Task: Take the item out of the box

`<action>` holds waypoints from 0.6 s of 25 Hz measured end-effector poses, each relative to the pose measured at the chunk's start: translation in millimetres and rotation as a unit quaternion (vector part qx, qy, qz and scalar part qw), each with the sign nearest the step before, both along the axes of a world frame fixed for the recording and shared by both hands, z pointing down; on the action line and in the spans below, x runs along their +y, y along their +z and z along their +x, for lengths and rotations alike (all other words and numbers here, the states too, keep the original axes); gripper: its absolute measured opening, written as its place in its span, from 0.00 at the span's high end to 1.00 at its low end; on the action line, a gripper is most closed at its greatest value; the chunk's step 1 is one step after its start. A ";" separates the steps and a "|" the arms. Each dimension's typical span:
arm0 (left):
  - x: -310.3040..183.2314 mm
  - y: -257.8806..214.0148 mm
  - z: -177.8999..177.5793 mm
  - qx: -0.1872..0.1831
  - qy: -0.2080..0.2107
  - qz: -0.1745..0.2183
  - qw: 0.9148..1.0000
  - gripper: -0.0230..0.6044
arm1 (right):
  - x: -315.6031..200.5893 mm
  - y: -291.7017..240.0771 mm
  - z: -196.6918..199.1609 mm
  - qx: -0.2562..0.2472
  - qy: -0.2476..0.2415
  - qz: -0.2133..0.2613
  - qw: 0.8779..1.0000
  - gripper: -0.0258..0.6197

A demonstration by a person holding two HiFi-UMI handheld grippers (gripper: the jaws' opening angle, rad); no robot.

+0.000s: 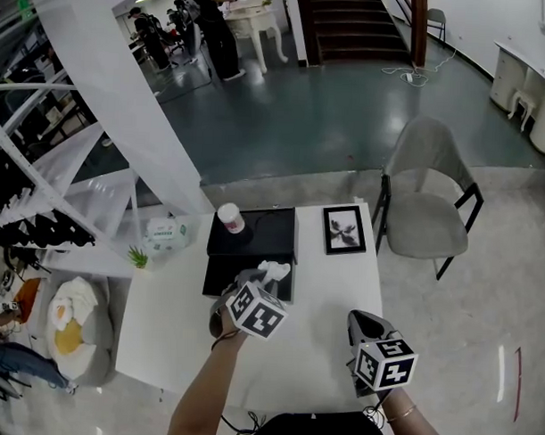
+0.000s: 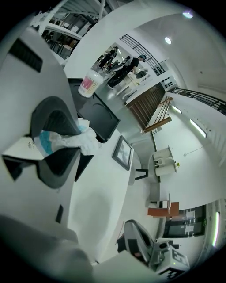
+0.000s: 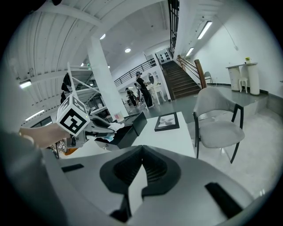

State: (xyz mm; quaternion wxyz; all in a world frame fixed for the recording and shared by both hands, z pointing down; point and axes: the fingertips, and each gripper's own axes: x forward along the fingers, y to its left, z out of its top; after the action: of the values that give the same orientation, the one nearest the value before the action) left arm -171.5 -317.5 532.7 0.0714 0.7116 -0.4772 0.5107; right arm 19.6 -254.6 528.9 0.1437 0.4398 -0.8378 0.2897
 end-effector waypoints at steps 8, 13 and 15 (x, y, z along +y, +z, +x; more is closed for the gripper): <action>9.6 -27.0 7.0 0.069 -0.027 0.050 0.996 0.82 | -1.9 -5.3 4.2 -0.002 0.009 0.002 1.000 0.96; 17.6 -34.6 8.5 0.119 -0.050 0.077 0.989 0.82 | -4.5 -8.6 6.4 -0.007 0.015 0.000 1.000 0.96; 21.9 -34.2 6.9 0.136 -0.059 0.079 0.986 0.82 | -5.9 -10.6 6.2 -0.005 0.014 0.002 1.000 0.96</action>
State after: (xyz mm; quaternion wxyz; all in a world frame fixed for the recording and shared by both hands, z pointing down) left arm -164.6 -295.7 498.6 0.1091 0.7482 -0.5435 0.3646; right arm 25.8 -260.5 518.3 0.1340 0.4505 -0.8329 0.2922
